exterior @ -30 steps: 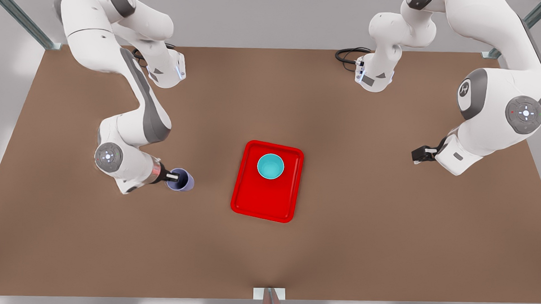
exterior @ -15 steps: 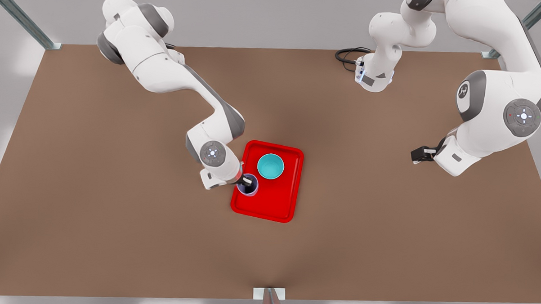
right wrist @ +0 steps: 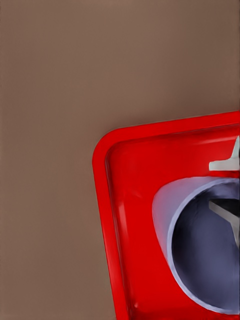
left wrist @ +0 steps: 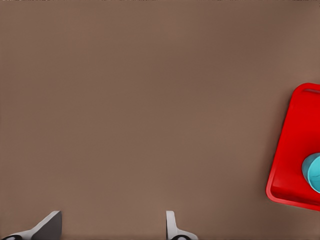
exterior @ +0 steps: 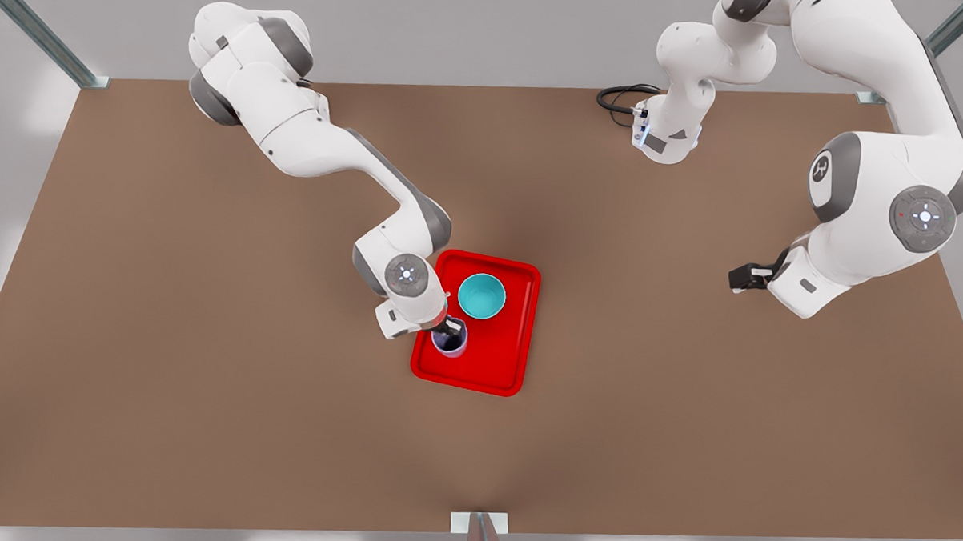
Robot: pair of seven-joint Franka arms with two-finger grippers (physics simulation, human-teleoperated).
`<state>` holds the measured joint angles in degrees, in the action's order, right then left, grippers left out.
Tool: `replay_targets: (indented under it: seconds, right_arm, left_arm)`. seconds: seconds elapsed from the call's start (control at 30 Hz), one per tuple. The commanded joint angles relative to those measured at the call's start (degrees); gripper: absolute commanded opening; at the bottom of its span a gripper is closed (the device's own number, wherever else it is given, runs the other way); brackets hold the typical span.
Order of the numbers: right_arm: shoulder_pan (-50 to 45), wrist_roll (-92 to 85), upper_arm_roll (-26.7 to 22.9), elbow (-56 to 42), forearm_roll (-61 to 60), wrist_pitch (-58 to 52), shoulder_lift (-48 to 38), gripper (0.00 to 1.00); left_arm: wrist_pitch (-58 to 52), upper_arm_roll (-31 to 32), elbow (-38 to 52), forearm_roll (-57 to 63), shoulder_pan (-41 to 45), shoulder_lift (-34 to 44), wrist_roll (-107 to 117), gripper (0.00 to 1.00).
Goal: Place the bowl on the tray with the left arm and the cup on the tray with the right arm
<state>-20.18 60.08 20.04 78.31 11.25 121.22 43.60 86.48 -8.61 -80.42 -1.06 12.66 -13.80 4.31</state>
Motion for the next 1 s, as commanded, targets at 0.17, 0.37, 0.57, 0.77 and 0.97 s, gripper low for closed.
replay_targets:
  seconds: [0.17,0.37,0.57,0.77,0.97]
  right_arm:
    - [-0.04,-0.05,0.00,0.00,-0.09,0.07,-0.01,1.00]
    - [0.57,-0.66,0.00,-0.26,-0.09,0.07,-0.27,1.00]
    - [28.26,-29.91,7.48,-4.39,-5.27,-24.53,-14.41,1.00]
    - [28.44,-52.78,-9.23,3.87,-11.69,-32.53,-36.22,1.00]
    - [28.44,-52.69,-9.23,5.01,-11.78,-32.89,-36.83,1.00]
  left_arm:
    - [-0.26,0.00,0.09,0.01,0.00,0.00,0.09,1.00]
    - [-0.26,0.00,0.09,0.09,0.09,0.00,0.00,1.00]
    - [-0.26,0.00,1.23,0.27,0.00,0.09,0.09,1.00]
    - [-1.32,0.09,1.49,2.99,0.00,3.08,-0.18,1.00]
    - [-1.67,0.17,1.49,2.99,0.00,3.08,-0.09,1.00]
